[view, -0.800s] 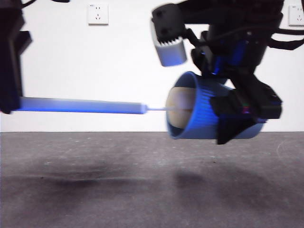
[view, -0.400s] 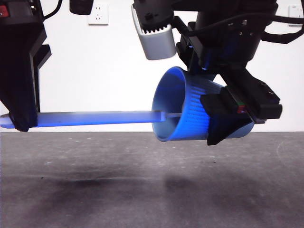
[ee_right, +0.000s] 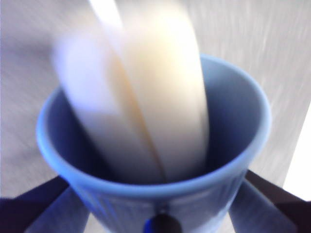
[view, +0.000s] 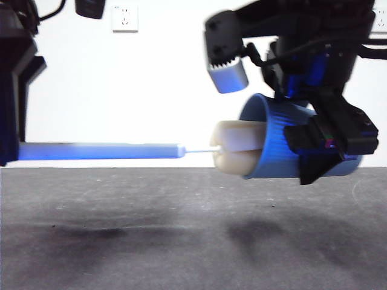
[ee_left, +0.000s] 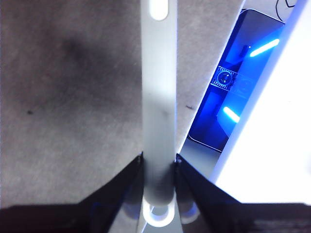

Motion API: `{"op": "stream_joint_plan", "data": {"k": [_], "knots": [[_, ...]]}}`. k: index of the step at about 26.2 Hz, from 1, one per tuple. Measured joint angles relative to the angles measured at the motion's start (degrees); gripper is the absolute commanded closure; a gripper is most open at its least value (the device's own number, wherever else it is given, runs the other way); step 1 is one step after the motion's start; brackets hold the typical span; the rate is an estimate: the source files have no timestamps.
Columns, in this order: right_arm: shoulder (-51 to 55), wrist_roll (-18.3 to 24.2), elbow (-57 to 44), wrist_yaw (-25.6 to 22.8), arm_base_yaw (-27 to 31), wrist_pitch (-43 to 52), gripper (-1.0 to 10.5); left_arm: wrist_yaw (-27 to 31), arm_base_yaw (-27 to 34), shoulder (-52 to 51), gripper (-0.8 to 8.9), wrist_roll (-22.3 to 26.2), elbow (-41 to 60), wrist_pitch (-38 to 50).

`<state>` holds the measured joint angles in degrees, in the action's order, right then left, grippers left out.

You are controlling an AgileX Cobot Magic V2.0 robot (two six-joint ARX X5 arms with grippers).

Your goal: Pick up the cup brush,pick up the cup,insert the brush into the cup,clean the cup,put the cup brush back,put the cup back to the fixed position on the table

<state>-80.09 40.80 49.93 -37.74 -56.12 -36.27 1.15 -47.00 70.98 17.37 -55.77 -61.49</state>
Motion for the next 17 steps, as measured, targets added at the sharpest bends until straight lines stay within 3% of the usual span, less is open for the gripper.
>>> {"op": "stream_joint_plan", "data": {"k": [10, 17], "knots": [[6.78, -9.38, 0.0, 0.15, 8.02, 0.02, 9.6, 0.24, 4.48, -3.02, 8.22, -1.55, 0.0, -1.9], [14.78, -17.92, 0.0, 0.46, 12.7, 1.92, 9.6, 0.22, 9.18, -4.55, 8.22, -9.88, 0.0, 1.88]]}}
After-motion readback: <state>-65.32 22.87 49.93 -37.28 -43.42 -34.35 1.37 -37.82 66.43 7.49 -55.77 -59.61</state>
